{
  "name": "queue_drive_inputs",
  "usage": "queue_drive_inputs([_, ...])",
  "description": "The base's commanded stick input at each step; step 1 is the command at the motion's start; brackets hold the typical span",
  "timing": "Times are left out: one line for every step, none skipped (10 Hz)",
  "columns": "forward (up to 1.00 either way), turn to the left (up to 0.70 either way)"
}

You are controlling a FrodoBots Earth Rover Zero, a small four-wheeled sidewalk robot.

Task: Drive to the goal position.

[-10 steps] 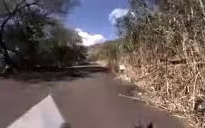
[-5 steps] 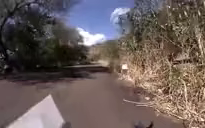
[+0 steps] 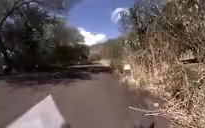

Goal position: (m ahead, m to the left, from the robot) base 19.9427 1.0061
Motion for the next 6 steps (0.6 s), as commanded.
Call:
queue_drive_inputs([0.5,0.0])
queue_drive_inputs([0.5,0.0])
queue_drive_inputs([0.5,0.0])
queue_drive_inputs([0.5,0.0])
queue_drive_inputs([0.5,0.0])
queue_drive_inputs([0.5,0.0])
